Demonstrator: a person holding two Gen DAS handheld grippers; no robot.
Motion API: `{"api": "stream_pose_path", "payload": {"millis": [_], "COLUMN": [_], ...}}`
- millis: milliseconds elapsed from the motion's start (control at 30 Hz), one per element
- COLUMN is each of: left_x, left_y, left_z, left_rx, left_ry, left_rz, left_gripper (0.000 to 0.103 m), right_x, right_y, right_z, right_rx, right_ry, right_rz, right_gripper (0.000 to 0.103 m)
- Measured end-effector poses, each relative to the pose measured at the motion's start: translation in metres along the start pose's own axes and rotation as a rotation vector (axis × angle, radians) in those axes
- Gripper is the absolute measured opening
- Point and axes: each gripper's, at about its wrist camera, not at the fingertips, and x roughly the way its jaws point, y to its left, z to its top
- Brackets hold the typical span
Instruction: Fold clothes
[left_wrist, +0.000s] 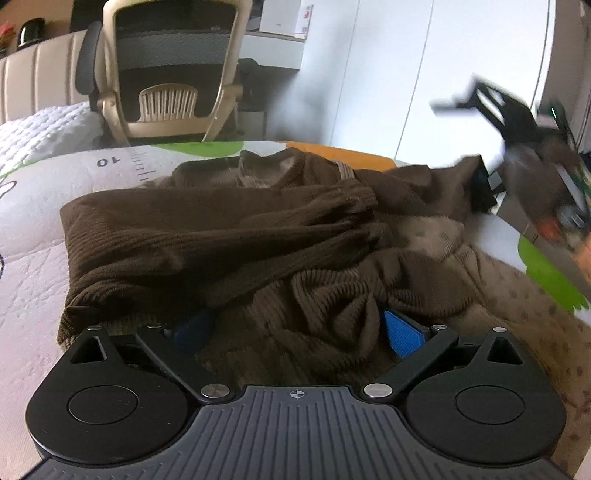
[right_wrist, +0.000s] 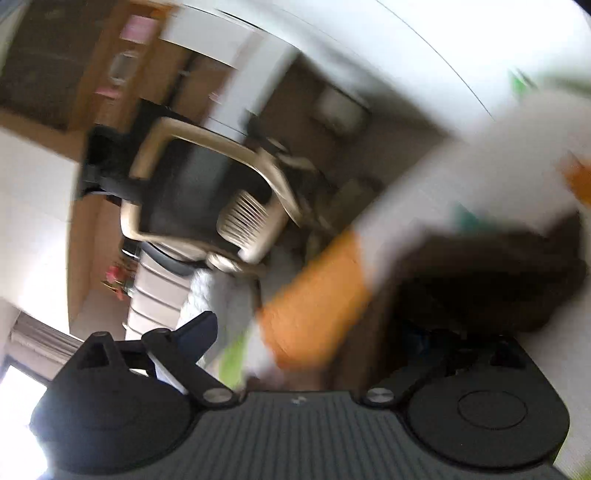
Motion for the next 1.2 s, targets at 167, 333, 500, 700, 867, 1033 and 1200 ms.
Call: {"api": "stream_pose_path", "payload": {"millis": [167,333,500,700,867,1033,1200], "left_x": [-0.002,-0.002,-0.001,0.0,0.0,-0.007,-0.046], "left_y": [0.008,0.005,0.007,0.01,0.015,0.015,0.019], "left_z": [0.0,0.0,0.001,0.002,0.002,-0.001,0.014], "left_rx": [-0.069,-0.062,-0.068,-0.08,-0.084,0.036,0.028], "left_ry": [-0.022,-0.02,-0.019,-0.02,-0.017,0.041,0.046], "left_rz": [-0.026,-0.012,-0.02,-0.034,-0.049,-0.023,-0.157], "left_gripper": [0.102,0.102,0.103,0.103,0.103,0.103,0.103], "right_x": [0.003,0.056,0.081,0.003,-0.046,-0.054,-0.067], "right_y": [0.109,0.19,0.189,0.159,0.08,0.038,0.034], "right_z": [-0.036,-0.136,-0.196,-0.138,-0.132,-0.155,-0.161], "right_rx": [-0.399,-0.742,-0.875,-0.716,-0.534,-0.447,-0.419], "right_ry": [0.052,0.505,0.656,0.286,-0.211,-0.158,-0.158], "right_rz": [0.228,0.216,0.051,0.107,-0.087,-0.18,-0.146], "right_gripper": [0.099,0.101,0.101,0.103,0.103,0.103,0.103]}}
